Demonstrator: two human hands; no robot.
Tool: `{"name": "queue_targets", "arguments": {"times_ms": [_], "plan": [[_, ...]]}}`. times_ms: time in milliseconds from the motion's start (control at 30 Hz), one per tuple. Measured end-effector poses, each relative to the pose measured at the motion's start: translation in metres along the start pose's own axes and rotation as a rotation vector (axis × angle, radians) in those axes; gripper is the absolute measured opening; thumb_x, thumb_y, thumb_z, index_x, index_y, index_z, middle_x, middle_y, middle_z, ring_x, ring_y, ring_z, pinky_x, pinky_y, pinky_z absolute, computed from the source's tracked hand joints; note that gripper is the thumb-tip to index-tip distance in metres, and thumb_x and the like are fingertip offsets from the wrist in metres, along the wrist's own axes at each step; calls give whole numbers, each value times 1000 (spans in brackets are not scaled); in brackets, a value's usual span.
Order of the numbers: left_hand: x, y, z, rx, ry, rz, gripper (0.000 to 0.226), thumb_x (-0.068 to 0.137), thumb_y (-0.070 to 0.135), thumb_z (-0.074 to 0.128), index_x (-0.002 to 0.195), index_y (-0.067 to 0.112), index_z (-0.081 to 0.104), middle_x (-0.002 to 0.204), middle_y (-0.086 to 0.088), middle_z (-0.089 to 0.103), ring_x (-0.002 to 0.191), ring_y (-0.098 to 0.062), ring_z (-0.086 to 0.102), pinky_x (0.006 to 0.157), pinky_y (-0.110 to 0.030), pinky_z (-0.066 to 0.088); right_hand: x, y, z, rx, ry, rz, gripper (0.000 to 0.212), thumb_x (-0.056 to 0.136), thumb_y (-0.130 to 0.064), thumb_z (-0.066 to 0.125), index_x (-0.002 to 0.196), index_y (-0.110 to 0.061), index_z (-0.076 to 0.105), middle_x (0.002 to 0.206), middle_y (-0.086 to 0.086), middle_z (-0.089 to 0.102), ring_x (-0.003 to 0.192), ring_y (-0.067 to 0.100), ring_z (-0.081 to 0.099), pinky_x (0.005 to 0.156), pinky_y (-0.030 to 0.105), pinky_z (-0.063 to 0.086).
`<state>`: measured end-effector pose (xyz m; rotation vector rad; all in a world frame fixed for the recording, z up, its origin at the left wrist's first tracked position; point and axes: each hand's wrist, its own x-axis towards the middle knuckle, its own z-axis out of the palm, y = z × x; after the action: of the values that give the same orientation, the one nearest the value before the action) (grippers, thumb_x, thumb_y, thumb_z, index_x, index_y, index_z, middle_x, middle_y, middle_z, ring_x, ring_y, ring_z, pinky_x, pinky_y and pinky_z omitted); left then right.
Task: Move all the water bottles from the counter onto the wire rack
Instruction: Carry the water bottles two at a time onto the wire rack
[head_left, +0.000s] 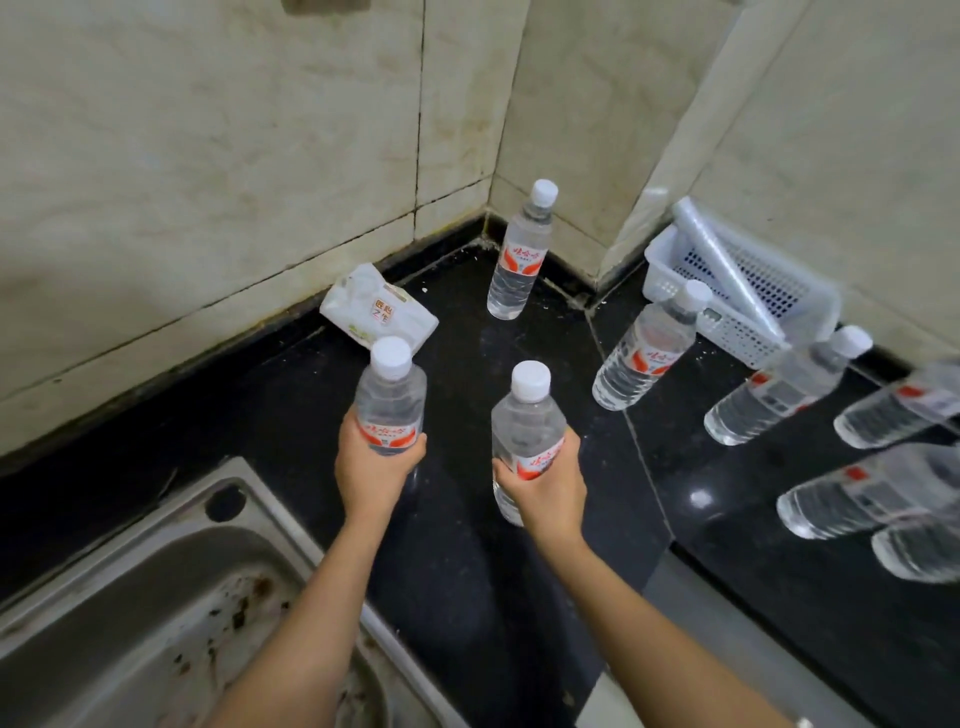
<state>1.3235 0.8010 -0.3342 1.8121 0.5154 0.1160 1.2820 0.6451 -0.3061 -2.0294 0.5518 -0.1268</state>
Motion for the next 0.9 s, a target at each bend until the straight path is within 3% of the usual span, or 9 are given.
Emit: {"name": "queue_targets", "arguments": {"times_ms": [233,367,533,700,900], "plan": [[-83,-11,18,38,-120,48,67,58,16,82,118,14,52,116,-10,63,105,-27,61,86,-31,45,-34,20,-41,-26,-2,37,71,67,-20,78,124,-21,37,106,-7,54,94,10,51,84,24,40],[-122,-10,29,149,-213,117,66,57,23,82,115,19,51,114,-6,62,103,-27,61,88,-41,49,-57,39,-73,-83,5,73,69,66,-24,78,121,-24,38,116,-2,58,103,18,57,88,33,47],[-161,-7,49,225,-353,157,65,58,28,81,116,18,52,114,-8,61,105,-29,60,90,-45,49,-85,66,-117,-99,124,136,66,67,-25,77,121,-21,40,118,1,59,103,19,57,82,26,41],[-218,-7,73,160,-507,88,53,59,27,80,104,16,55,100,-8,66,92,-29,64,83,-47,53,-123,108,-179,-140,226,233,63,66,-28,76,119,-22,42,114,1,62,102,23,59,83,31,46],[-303,12,109,115,-664,259,52,59,21,82,102,20,53,101,-5,64,91,-24,62,83,-39,51,-187,159,-282,-181,382,301,60,64,-27,75,115,-21,45,106,0,64,95,24,60,80,36,50]]}}
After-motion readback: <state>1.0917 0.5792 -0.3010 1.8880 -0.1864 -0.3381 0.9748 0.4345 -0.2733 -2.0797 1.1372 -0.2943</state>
